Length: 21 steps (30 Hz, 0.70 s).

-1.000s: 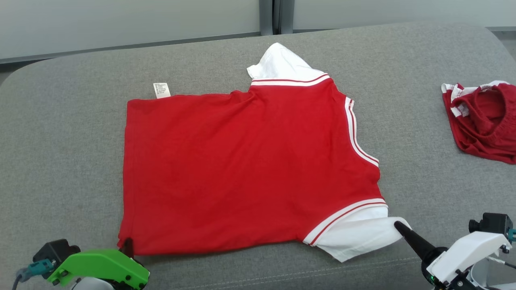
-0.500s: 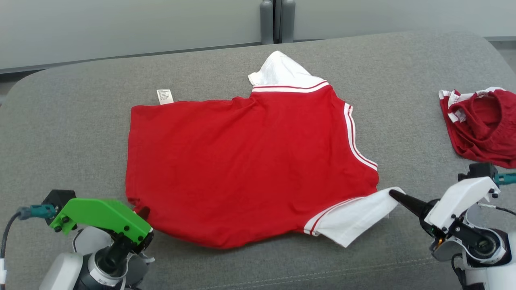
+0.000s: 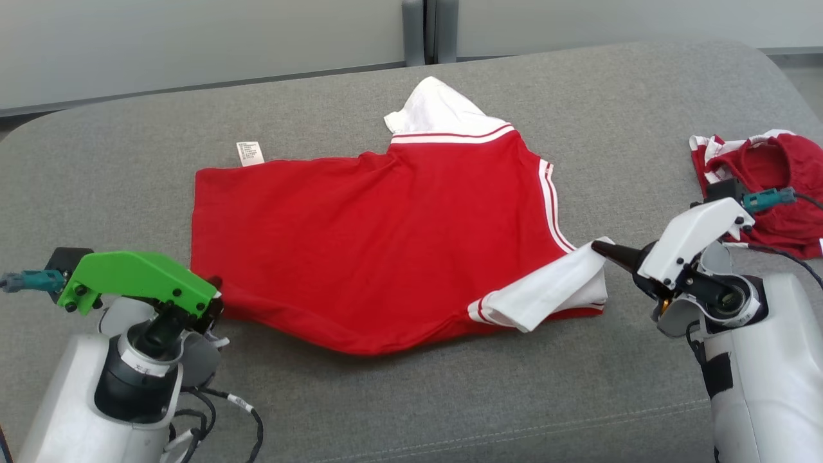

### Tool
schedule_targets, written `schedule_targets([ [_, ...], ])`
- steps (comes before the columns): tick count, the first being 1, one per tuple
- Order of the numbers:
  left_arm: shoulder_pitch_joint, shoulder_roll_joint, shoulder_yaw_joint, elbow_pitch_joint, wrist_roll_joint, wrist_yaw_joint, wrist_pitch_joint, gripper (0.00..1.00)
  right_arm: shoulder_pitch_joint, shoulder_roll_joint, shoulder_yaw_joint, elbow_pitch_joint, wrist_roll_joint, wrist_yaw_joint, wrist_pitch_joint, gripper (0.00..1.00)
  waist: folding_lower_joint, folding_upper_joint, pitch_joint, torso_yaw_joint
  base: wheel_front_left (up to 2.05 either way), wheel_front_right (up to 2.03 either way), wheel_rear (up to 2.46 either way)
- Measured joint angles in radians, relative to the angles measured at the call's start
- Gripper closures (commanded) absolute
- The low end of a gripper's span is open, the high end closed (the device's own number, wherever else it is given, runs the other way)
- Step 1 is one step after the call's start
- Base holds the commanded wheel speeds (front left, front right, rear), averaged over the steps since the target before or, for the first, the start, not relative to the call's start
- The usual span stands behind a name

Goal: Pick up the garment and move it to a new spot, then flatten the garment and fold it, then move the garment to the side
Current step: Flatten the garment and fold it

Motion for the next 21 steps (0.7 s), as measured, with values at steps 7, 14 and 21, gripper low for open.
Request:
schedule_targets([
  [7, -0.07, -0.026, 0.054, 0.088, -0.004, 0.001, -0.02, 1.0, -0.143, 0.0, 0.013, 0.134, -0.062, 0.0, -0.051, 1.0, 0.0, 0.0, 0.031, -0.009, 0.0, 0.0, 0.0],
  [14, -0.107, -0.032, 0.089, 0.159, -0.008, 0.003, -0.033, 1.0, -0.258, 0.0, 0.021, 0.266, -0.106, 0.0, -0.101, 1.0, 0.0, 0.0, 0.066, -0.014, 0.0, 0.0, 0.0],
  [21, -0.134, -0.035, 0.065, 0.208, -0.003, 0.003, -0.032, 0.0, -0.345, 0.0, 0.049, 0.402, -0.145, 0.0, -0.152, 0.0, 0.0, 0.0, 0.09, -0.011, 0.0, 0.0, 0.0],
])
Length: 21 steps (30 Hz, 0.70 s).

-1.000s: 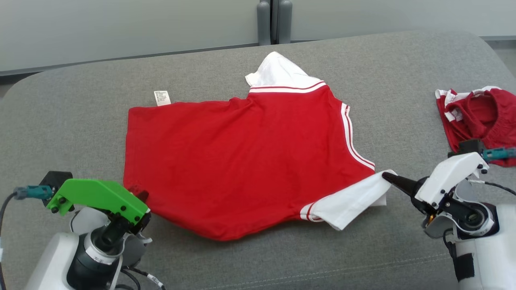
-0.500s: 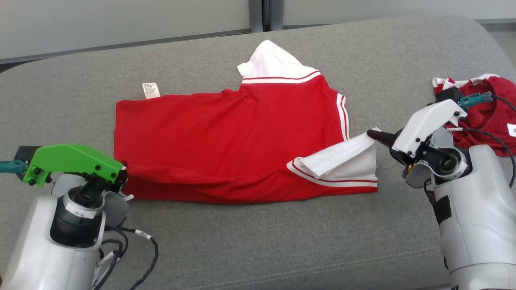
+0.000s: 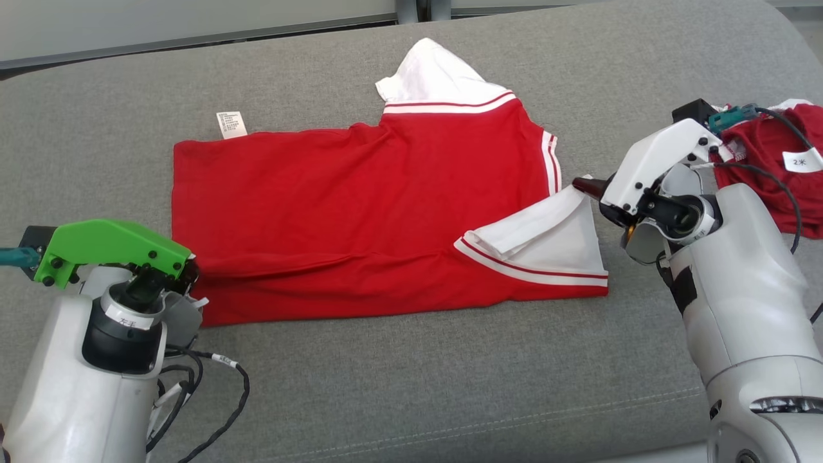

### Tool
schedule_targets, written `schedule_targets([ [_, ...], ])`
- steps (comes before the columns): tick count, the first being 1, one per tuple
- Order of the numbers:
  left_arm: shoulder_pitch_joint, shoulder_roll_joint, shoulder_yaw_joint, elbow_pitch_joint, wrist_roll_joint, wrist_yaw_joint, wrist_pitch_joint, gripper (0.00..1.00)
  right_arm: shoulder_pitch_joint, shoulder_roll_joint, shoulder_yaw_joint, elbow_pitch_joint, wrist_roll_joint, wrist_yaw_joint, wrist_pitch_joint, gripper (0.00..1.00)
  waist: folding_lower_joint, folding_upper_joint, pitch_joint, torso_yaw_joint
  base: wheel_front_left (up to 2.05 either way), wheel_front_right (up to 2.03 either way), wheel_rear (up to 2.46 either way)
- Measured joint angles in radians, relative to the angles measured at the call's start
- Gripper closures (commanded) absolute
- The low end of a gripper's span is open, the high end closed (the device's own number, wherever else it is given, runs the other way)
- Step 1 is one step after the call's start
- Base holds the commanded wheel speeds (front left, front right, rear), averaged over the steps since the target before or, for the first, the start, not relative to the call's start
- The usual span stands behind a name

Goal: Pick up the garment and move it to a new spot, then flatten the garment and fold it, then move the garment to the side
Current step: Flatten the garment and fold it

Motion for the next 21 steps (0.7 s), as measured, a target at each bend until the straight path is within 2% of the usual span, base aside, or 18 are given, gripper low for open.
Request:
schedule_targets([
  [7, -0.027, 0.011, -0.035, 0.019, 0.014, 0.0, 0.003, 0.0, -0.073, 0.0, -0.009, 0.109, -0.041, 0.0, -0.081, 0.0, 0.0, 0.0, 0.001, 0.009, 0.0, 0.0, 0.0],
  [12, -0.055, 0.026, -0.035, 0.012, 0.016, 0.0, 0.003, 0.0, -0.12, 0.0, -0.052, 0.17, -0.067, 0.0, -0.139, 0.0, 0.0, 0.0, -0.01, 0.011, 0.0, 0.0, 0.0],
  [18, -0.059, 0.055, -0.058, -0.015, 0.027, 0.0, 0.011, 0.0, -0.161, 0.0, -0.066, 0.182, -0.083, 0.0, -0.193, 0.0, 0.0, 0.0, -0.029, 0.011, 0.0, 0.0, 0.0],
  [21, -0.06, 0.091, -0.101, -0.042, 0.074, -0.045, -0.009, 0.0, -0.163, -0.001, -0.033, 0.128, -0.08, 0.0, -0.226, 0.0, 0.0, 0.0, -0.039, 0.011, 0.0, 0.0, 0.0],
])
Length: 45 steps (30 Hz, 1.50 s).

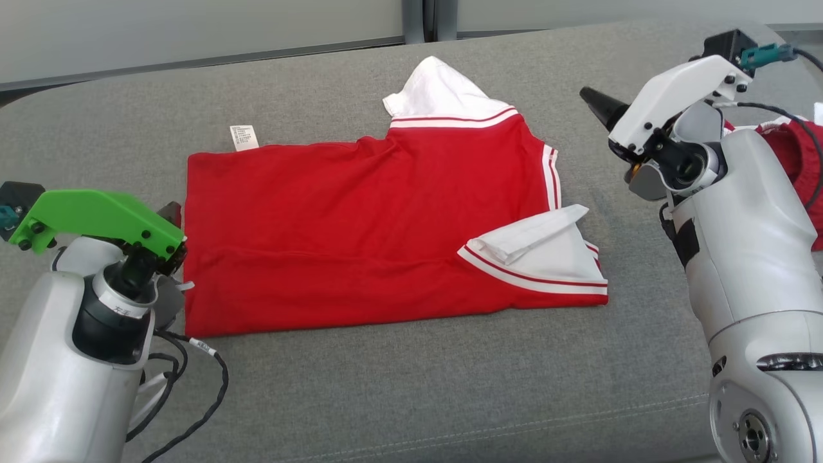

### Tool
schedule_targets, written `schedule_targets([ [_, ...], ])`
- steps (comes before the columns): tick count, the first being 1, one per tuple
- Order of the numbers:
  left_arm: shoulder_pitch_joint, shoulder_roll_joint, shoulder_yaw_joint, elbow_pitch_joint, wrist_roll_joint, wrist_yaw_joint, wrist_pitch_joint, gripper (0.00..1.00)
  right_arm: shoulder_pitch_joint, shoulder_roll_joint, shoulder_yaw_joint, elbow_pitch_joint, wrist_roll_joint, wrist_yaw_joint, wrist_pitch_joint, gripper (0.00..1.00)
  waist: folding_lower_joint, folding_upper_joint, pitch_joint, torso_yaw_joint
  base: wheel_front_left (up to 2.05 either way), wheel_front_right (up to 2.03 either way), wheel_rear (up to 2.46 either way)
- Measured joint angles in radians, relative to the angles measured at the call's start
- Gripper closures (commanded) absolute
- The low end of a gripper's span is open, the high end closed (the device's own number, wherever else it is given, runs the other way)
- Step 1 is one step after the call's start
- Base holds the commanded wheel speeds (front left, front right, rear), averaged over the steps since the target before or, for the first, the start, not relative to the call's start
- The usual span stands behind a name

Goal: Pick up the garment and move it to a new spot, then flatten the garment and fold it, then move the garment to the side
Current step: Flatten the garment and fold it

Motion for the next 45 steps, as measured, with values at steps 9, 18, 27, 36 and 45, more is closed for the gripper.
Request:
schedule_targets([
  [9, 0.073, 0.029, -0.072, -0.054, 0.104, -0.224, -0.175, 0.0, 0.19, -0.012, 0.128, -0.304, 0.008, 0.0, -0.058, 0.0, 0.0, 0.0, -0.024, 0.003, 0.0, 0.0, 0.0],
  [18, 0.218, 0.066, -0.161, -0.021, 0.231, -0.441, -0.413, 0.0, 0.494, -0.053, 0.14, -0.628, 0.05, 0.0, -0.112, 0.0, 0.0, 0.0, -0.022, 0.009, 0.0, 0.0, 0.0],
  [27, 0.289, 0.027, -0.174, 0.084, 0.229, -0.474, -0.49, 0.0, 0.687, -0.038, 0.1, -0.716, 0.05, 0.0, -0.154, 0.0, 0.0, 0.0, -0.001, 0.013, 0.0, 0.0, 0.0],
  [36, 0.287, -0.017, -0.173, 0.215, 0.207, -0.498, -0.508, 0.0, 0.76, -0.016, 0.098, -0.751, 0.073, 0.0, -0.178, 0.0, 0.0, 0.0, 0.021, 0.0, 0.0, 0.0, 0.0],
  [45, 0.234, -0.056, -0.137, 0.33, 0.158, -0.529, -0.522, 0.0, 0.788, -0.008, 0.105, -0.791, 0.087, 0.0, -0.175, 0.0, 0.0, 0.0, 0.045, -0.028, 0.0, 0.0, 0.0],
])
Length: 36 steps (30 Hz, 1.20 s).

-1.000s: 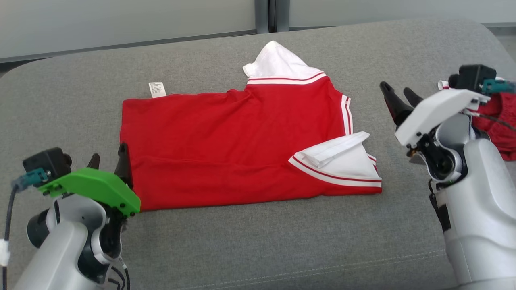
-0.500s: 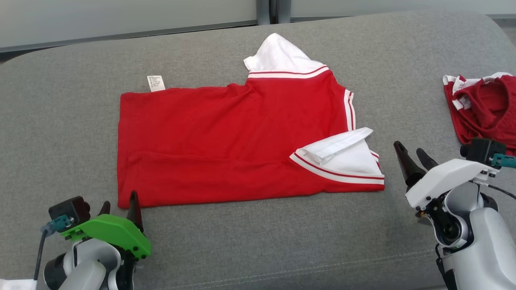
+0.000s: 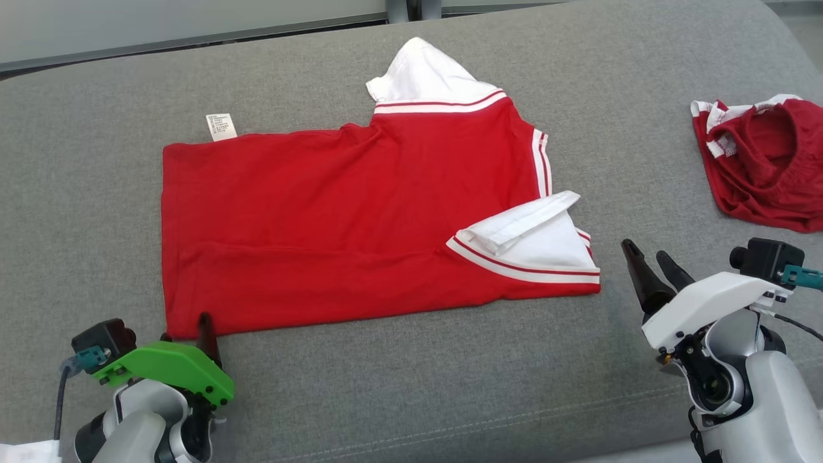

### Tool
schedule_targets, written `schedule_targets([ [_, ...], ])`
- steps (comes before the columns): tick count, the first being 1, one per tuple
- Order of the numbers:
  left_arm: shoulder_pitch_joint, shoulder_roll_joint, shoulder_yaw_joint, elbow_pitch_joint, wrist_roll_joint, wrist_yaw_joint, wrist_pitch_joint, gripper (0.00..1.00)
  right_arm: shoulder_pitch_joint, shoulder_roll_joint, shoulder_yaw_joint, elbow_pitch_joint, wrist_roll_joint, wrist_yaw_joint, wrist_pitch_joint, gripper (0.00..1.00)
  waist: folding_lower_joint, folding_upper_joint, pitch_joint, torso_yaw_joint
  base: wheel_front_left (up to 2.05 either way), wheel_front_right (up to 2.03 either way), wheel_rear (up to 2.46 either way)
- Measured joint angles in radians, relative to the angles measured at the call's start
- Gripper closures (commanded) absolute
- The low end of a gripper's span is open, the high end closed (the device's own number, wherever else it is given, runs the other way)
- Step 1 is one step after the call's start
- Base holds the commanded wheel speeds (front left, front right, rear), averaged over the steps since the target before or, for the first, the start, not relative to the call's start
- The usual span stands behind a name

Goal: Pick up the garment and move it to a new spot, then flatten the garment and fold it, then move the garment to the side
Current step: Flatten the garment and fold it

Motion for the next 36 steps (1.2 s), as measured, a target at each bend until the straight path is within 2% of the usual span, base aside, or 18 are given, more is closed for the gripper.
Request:
schedule_targets([
  [5, -0.017, -0.005, 0.006, 0.034, -0.008, -0.017, -0.006, 0.0, 0.008, 0.001, 0.005, -0.008, 0.008, 0.0, 0.004, 0.0, 0.0, 0.0, 0.006, -0.008, 0.0, 0.0, 0.0],
  [6, -0.02, -0.007, 0.008, 0.04, -0.008, -0.023, -0.009, 0.18, 0.013, 0.002, 0.007, -0.009, 0.01, 0.0, 0.005, 0.0, 0.0, 0.0, 0.006, -0.009, 0.0, 0.0, 0.0],
  [7, -0.024, -0.009, 0.009, 0.044, -0.011, -0.028, -0.012, 0.49, 0.018, 0.003, 0.009, -0.009, 0.013, 0.0, 0.005, 0.0, 0.0, 0.0, 0.006, -0.009, 0.0, 0.0, 0.0],
  [8, -0.027, -0.011, 0.009, 0.049, -0.013, -0.038, -0.016, 0.62, 0.023, 0.003, 0.012, -0.009, 0.016, 0.0, 0.005, 0.0, 0.0, 0.0, 0.006, -0.009, 0.0, 0.0, 0.0],
  [9, -0.029, -0.013, 0.01, 0.055, -0.015, -0.045, -0.021, 0.93, 0.025, 0.004, 0.016, -0.007, 0.019, 0.0, 0.005, 0.0, 0.0, 0.0, 0.005, -0.008, 0.0, 0.0, 0.0],
  [10, -0.029, -0.018, 0.011, 0.06, -0.019, -0.053, -0.025, 1.0, 0.027, 0.004, 0.019, -0.006, 0.025, 0.0, 0.004, 0.0, 0.0, 0.0, 0.004, -0.007, 0.0, 0.0, 0.0],
  [16, -0.03, -0.038, 0.013, 0.072, -0.034, -0.087, -0.048, 1.0, 0.063, 0.005, 0.047, 0.011, 0.034, 0.0, -0.014, 0.0, 0.0, 0.0, -0.003, 0.004, 0.0, 0.0, 0.0],
  [21, -0.026, -0.046, 0.022, 0.055, -0.043, -0.095, -0.062, 1.0, 0.061, 0.005, 0.06, 0.062, 0.034, 0.0, -0.036, 0.0, 0.0, 0.0, -0.005, 0.017, 0.0, 0.0, 0.0],
  [36, -0.023, -0.057, 0.005, -0.017, -0.043, -0.077, -0.049, 1.0, -0.138, -0.003, 0.129, 0.407, 0.022, 0.001, -0.142, 0.01, -0.0001, 0.0, 0.017, 0.071, 0.0, 0.0, 0.0],
])
